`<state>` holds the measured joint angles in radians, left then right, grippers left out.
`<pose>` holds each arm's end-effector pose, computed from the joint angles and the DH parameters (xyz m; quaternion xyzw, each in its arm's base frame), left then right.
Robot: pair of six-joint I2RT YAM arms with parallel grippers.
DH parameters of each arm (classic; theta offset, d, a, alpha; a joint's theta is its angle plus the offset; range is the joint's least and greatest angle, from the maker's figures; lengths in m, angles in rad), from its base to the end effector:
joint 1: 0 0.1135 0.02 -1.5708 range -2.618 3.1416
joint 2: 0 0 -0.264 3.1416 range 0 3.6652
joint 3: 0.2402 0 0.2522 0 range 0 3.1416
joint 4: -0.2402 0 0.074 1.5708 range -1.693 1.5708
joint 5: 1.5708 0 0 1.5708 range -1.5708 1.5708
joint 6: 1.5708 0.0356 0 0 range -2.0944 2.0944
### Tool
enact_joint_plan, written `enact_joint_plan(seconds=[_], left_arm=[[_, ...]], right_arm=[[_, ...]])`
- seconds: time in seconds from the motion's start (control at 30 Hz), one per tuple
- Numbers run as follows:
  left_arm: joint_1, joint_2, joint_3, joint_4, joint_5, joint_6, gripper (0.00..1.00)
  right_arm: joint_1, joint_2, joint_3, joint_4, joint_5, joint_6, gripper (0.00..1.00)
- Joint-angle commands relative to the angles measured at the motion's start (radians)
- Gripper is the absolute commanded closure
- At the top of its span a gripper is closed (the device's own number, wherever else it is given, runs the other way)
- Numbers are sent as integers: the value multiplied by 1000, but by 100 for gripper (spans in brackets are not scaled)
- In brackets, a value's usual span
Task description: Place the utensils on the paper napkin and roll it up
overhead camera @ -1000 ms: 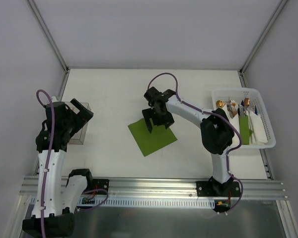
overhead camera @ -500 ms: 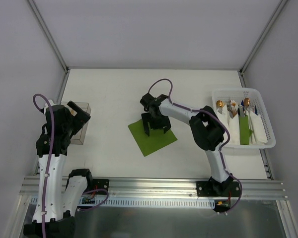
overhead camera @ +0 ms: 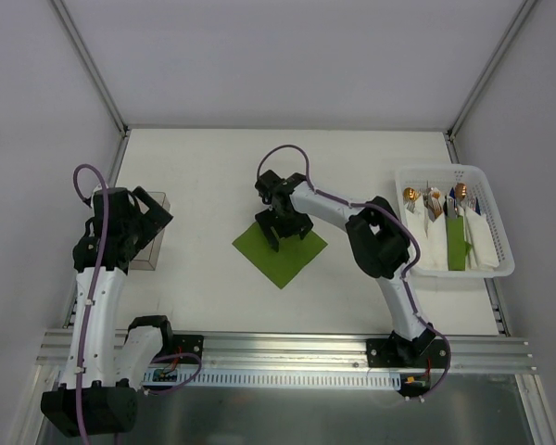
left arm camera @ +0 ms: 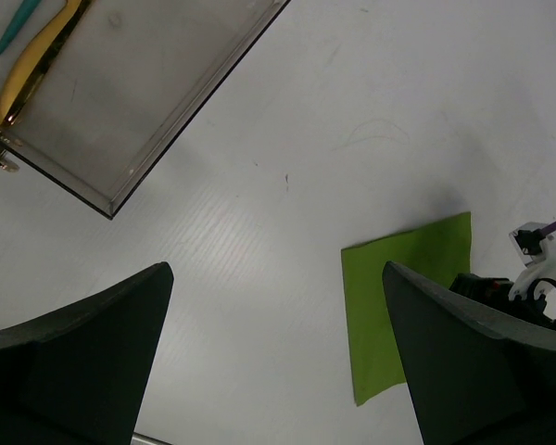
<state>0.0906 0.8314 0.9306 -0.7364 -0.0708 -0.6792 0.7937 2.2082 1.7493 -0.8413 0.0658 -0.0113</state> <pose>0.1670 0.0177 0.3274 -0.3498 0.8212 -0.1002 0.4396 0.3190 0.3210 0.1654 -0.3838 0.9129 0.0213 0.1371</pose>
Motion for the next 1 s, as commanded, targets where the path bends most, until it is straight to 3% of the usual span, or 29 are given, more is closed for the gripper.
enact_joint_plan(seconds=[0.0, 0.4, 0.6, 0.77, 0.97], left_arm=[[-6, 15, 43, 26, 32, 36, 1], [37, 231, 169, -12, 255, 231, 1], [113, 313, 278, -70, 252, 326, 1], [138, 416, 433, -149, 134, 443, 1], [150, 532, 513, -162, 19, 573, 16]], right_arm=[[-5, 34, 52, 19, -27, -145, 14], [-37, 70, 125, -1, -104, -187, 8], [-36, -28, 154, -16, -135, -118, 1], [-39, -65, 226, -70, -169, -59, 1], [-79, -117, 219, -67, -294, -70, 1]])
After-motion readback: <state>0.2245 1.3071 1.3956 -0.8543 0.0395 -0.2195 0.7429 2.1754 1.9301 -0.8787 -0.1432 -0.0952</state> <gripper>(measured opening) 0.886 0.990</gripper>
